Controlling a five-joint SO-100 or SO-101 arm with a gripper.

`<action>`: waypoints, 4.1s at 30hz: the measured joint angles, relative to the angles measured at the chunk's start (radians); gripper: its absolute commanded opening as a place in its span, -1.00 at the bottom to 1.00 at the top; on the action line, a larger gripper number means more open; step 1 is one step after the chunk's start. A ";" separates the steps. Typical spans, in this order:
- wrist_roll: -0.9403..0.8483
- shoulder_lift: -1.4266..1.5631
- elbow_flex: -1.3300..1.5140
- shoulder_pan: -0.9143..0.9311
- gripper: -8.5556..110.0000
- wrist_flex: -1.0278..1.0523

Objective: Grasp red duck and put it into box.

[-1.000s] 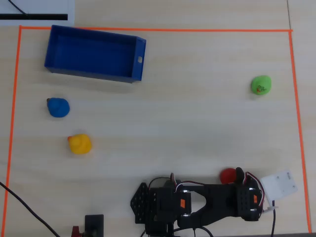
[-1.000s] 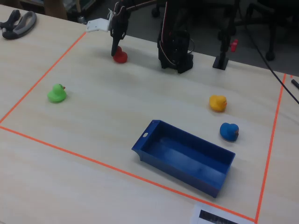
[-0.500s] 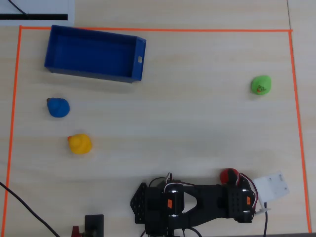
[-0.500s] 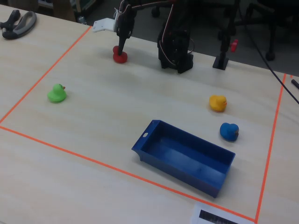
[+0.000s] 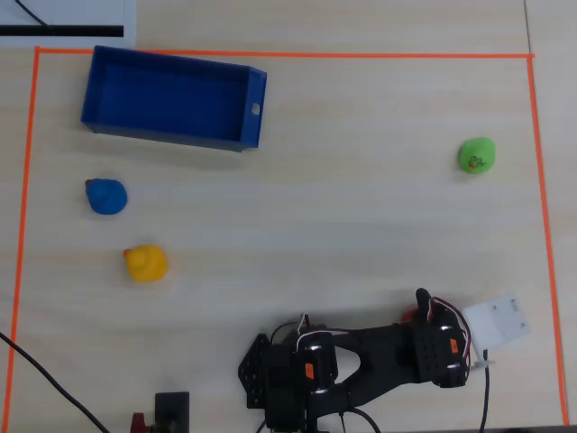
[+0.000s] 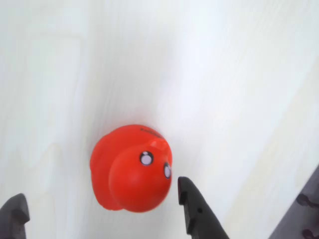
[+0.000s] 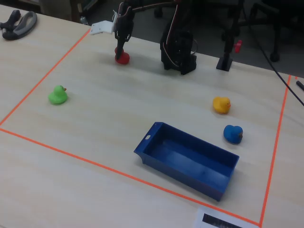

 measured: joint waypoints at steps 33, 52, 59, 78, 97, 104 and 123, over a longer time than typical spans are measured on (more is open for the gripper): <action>-0.064 -0.152 0.123 0.008 -0.16 -0.288; -0.126 -0.117 0.196 0.049 -0.67 -0.342; -0.132 -0.110 0.202 0.051 -0.85 -0.327; 0.202 0.075 -0.092 -0.199 -0.85 0.031; 0.870 0.236 -0.482 -1.117 -0.86 0.288; 1.006 0.089 -0.499 -1.379 -0.86 0.161; 1.124 -0.575 -0.966 -1.776 -0.86 0.061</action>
